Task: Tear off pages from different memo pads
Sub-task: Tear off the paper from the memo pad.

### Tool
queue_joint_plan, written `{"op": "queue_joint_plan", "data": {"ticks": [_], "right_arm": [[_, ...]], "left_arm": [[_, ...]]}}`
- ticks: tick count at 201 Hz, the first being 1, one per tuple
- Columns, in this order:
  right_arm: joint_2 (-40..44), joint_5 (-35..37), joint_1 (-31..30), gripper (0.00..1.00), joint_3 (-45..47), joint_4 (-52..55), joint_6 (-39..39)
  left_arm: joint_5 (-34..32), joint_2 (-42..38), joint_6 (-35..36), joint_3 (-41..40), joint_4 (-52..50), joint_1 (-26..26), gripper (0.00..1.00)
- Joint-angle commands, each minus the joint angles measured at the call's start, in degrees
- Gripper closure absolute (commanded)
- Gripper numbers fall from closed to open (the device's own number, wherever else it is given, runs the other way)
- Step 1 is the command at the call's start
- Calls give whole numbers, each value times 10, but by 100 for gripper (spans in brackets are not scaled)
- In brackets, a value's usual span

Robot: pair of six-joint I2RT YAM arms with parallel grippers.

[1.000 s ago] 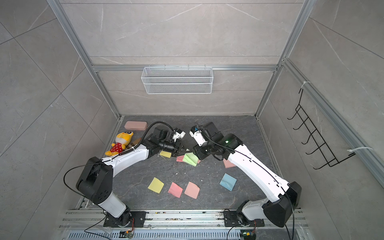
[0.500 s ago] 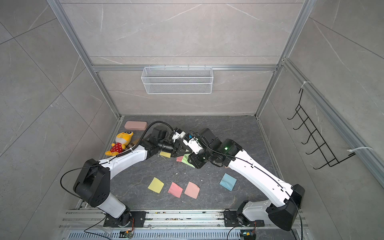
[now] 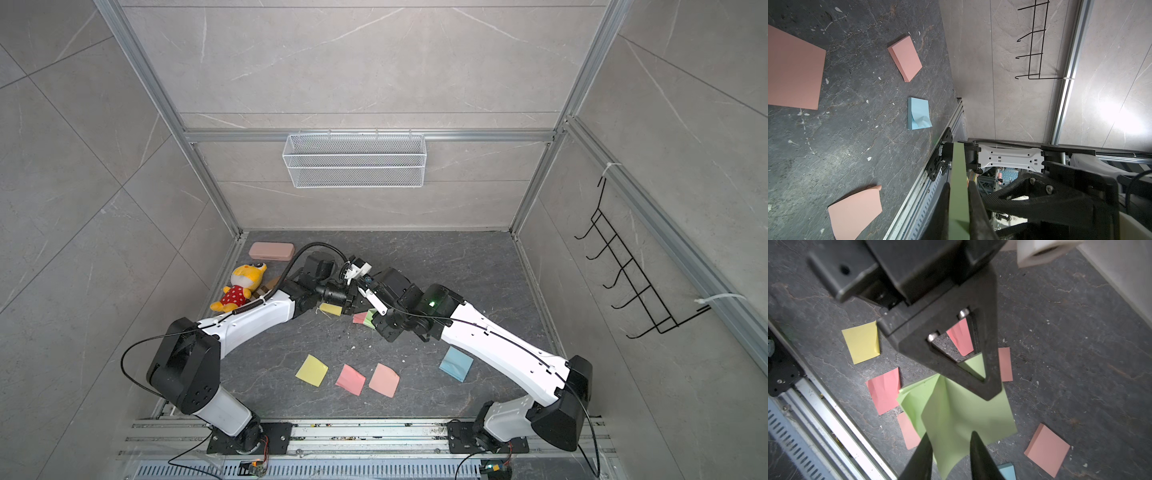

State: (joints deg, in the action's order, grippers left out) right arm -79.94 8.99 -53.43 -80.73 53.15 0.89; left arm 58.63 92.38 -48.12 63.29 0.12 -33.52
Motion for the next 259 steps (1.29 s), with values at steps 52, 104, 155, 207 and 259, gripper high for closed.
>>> {"op": "queue_joint_plan", "data": {"ticks": [52, 104, 155, 207, 259], "right_arm": [[-41, 160, -65, 71, 8, -25, -34], [-54, 254, -88, 97, 10, -29, -62], [-43, 228, -80, 100, 0, -23, -85], [-45, 189, -54, 100, -45, 4, -85], [-67, 189, -50, 100, -96, 33, -91]], "left_arm": [[7, -15, -23, 4, 31, -3, 100], [6, -23, -24, -3, 31, -3, 97], [13, -53, -115, -83, 254, 41, 43], [14, -89, -94, -149, 323, 42, 30], [-15, -146, -10, -216, 326, 46, 22]]}}
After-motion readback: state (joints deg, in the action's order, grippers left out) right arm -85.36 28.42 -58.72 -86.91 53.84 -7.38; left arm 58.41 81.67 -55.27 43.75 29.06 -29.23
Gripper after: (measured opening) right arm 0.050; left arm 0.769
